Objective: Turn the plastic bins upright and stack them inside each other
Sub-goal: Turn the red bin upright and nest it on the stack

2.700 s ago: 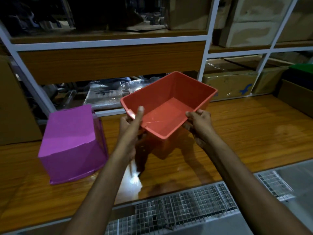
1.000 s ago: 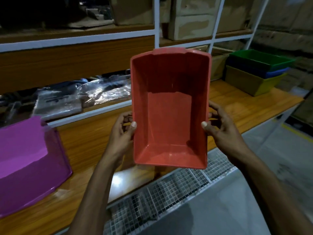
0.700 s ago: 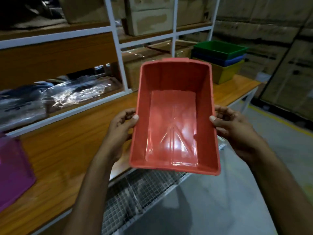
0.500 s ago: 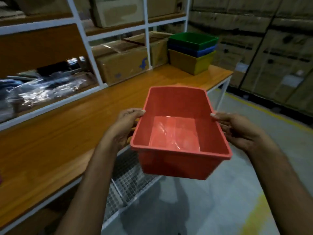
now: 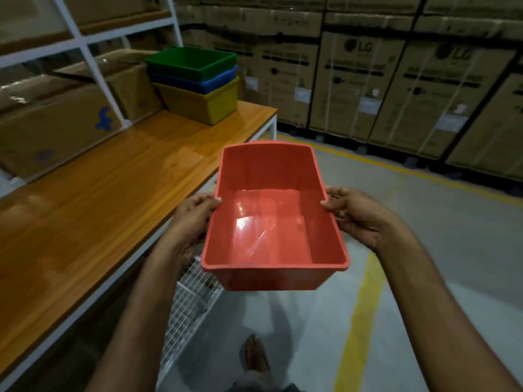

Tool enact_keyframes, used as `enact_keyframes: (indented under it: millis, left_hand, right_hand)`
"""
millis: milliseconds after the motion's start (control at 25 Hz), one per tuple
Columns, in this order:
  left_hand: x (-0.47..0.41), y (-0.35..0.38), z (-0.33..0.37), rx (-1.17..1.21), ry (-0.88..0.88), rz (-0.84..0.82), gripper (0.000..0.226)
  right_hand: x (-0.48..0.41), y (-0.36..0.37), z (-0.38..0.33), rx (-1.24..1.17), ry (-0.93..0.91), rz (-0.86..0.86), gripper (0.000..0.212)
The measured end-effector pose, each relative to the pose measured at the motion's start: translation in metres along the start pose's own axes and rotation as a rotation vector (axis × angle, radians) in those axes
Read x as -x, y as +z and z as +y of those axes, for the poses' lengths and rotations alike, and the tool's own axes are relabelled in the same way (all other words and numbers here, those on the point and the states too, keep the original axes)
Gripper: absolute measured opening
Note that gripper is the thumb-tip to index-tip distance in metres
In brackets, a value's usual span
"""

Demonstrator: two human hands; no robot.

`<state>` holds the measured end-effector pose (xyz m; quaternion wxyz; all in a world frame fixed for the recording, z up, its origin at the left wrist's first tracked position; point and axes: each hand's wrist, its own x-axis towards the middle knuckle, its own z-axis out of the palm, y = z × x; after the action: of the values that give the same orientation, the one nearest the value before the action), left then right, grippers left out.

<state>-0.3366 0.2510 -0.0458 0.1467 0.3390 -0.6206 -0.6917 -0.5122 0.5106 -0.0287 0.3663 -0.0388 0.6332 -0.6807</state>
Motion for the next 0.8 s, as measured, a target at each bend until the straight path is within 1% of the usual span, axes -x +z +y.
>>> enact_keyframes:
  millis: [160, 280, 400, 520, 600, 680, 800]
  left_hand:
    - [-0.077, 0.029, 0.006, 0.016, 0.142, -0.037, 0.018]
    - [-0.126, 0.058, 0.020, -0.081, 0.294, -0.040, 0.026]
    - [-0.167, 0.084, 0.046, -0.154, 0.447, -0.047, 0.026]
    - [-0.216, 0.104, 0.074, -0.157, 0.434, -0.040, 0.026]
    - [-0.244, 0.119, 0.091, -0.135, 0.392, -0.060, 0.022]
    - [-0.273, 0.136, 0.107, -0.097, 0.339, -0.092, 0.017]
    - [-0.315, 0.158, 0.123, -0.095, 0.282, -0.117, 0.019]
  right_hand:
    - [-0.056, -0.009, -0.013, 0.169, -0.191, 0.146, 0.043]
    - [-0.099, -0.007, -0.034, 0.276, -0.343, 0.299, 0.046]
    - [-0.141, -0.012, -0.065, 0.381, -0.448, 0.378, 0.049]
    - [-0.185, -0.025, -0.096, 0.439, -0.475, 0.422, 0.050]
    - [-0.212, -0.036, -0.115, 0.419, -0.470, 0.408, 0.050]
    - [-0.242, -0.054, -0.135, 0.355, -0.438, 0.352, 0.049]
    - [-0.290, -0.089, -0.165, 0.212, -0.359, 0.187, 0.051]
